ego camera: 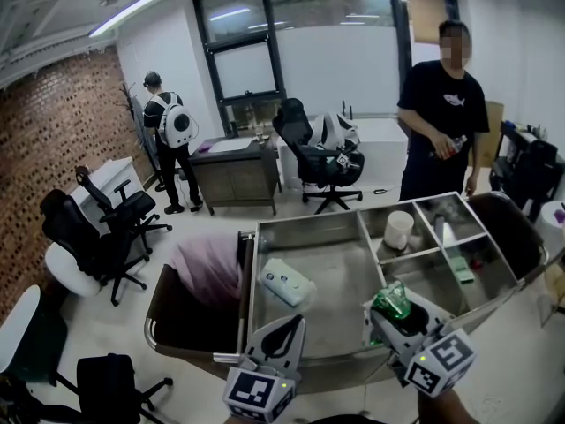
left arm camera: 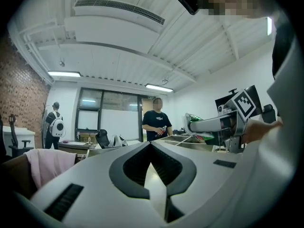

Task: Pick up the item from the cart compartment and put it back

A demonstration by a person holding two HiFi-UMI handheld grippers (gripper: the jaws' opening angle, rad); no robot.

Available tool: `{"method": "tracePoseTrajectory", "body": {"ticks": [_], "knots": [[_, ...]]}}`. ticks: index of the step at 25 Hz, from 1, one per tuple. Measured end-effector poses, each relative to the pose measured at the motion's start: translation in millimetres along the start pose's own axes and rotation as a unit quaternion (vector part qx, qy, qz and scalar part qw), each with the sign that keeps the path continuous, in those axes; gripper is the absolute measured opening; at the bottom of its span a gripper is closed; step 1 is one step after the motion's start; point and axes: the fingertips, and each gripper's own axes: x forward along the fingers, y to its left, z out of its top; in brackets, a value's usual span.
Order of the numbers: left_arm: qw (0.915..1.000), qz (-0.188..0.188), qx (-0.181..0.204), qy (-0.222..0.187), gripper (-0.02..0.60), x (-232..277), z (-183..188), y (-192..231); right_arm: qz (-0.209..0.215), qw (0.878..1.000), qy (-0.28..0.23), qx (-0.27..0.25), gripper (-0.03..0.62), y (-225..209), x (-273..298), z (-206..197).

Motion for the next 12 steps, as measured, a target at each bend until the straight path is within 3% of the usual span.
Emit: {"method": "tracePoseTrajectory", "body": {"ticks": [12], "knots": [[1.0, 0.005, 0.005, -0.002, 0.0, -0.7, 2.1, 3.4, 0.0, 1.0, -0.002, -0.004, 0.199, 3.3, 0.0, 3.7]]}}
